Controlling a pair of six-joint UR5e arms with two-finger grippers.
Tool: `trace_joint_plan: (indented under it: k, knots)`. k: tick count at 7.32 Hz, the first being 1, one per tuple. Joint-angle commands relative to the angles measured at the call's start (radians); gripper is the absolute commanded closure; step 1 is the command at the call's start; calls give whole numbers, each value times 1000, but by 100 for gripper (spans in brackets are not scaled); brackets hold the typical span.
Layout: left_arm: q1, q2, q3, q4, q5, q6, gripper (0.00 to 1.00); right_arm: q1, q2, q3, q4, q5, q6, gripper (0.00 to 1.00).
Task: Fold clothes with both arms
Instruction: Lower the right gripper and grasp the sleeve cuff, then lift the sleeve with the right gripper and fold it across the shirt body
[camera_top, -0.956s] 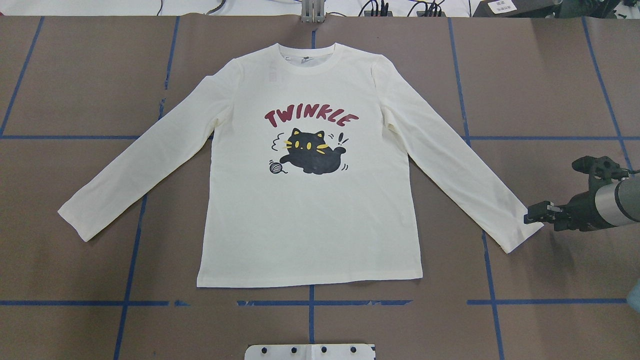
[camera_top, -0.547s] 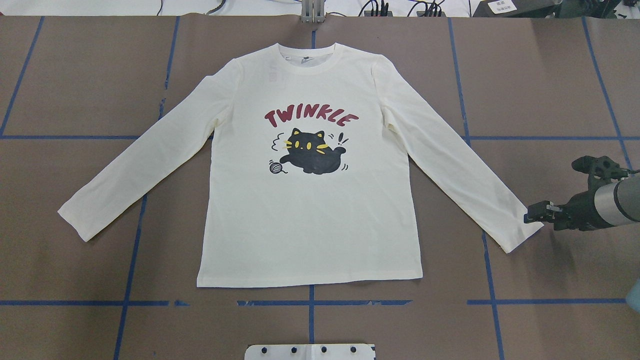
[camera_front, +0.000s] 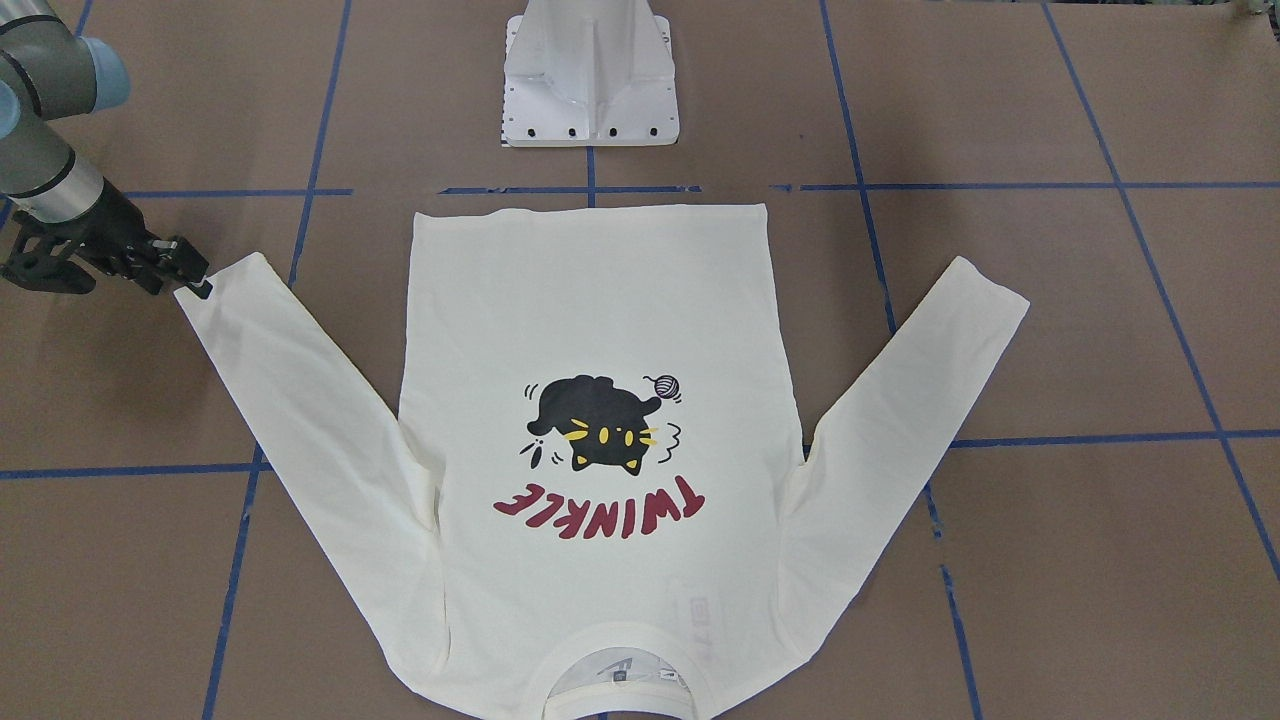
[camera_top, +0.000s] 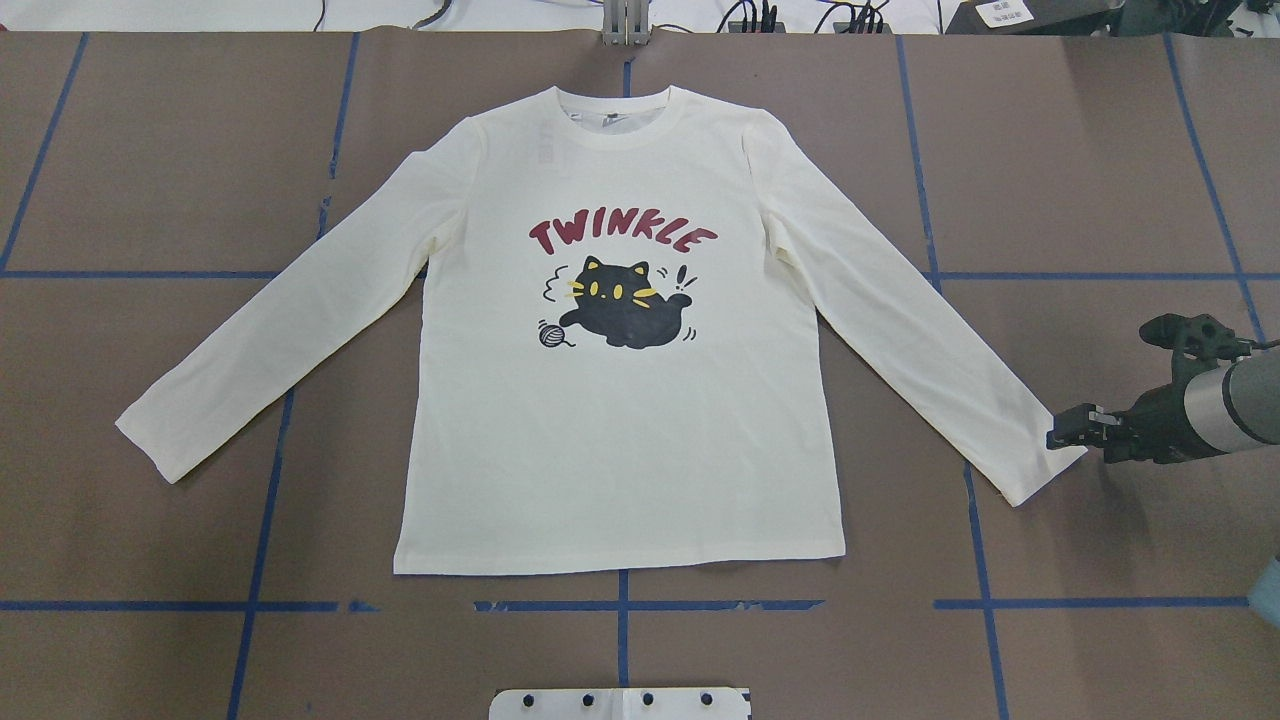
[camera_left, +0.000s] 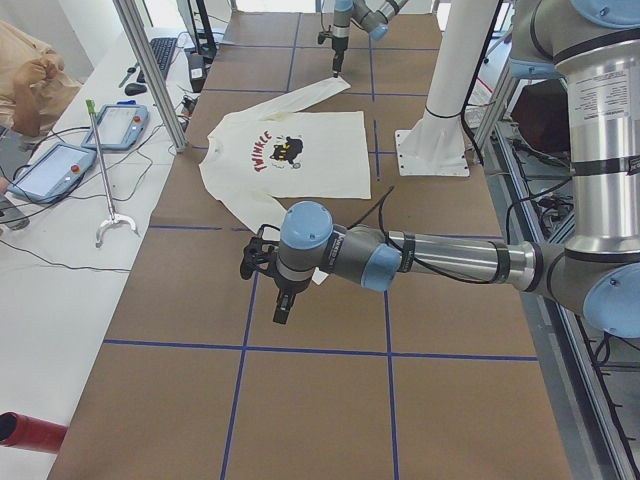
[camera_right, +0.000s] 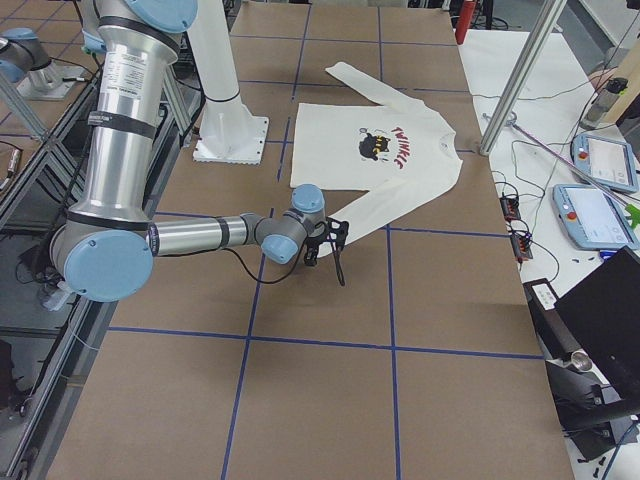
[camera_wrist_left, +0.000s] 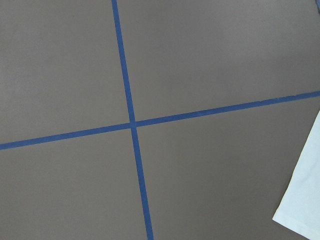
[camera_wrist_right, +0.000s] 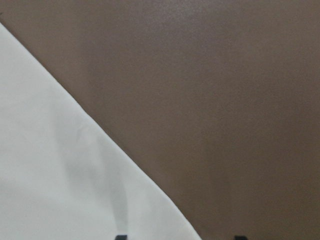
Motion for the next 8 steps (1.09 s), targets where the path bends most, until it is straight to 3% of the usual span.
trace_joint_plan:
  k: [1,4,5,7,8]
  knots:
    - [0,1,-2,1,0,-1,0,2,6,-16,1,5,1,100]
    - [0,-5,-7,12,-2,-7,0,40,14,52,-29,78,4,100]
    - [0,-7,-7,13,-5,-10,0,107,87,113,-133,164,8,100]
    - [0,-7,-7,6,-11,-11,0,138,359,183,-411,211,77,100]
    - [0,-7,-8,3,-12,-13,0,115,587,172,-603,202,150,100]
